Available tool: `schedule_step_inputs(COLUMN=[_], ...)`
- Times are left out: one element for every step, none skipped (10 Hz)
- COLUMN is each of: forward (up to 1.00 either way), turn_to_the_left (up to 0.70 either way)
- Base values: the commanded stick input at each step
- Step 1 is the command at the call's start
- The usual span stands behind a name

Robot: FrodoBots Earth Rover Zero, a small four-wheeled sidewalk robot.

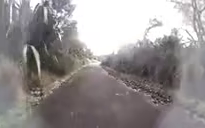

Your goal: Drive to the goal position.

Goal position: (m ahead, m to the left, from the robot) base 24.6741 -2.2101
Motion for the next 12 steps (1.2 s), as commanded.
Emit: schedule_step_inputs(forward=[0.70,0.70,0.70,0.70,0.70,0.70,0.70,0.70,0.70,0.70,0.70,0.70], turn_to_the_left=[0.00,0.00,0.00,0.00,0.00,0.00,0.00,0.00,0.00,0.00,0.00,0.00])
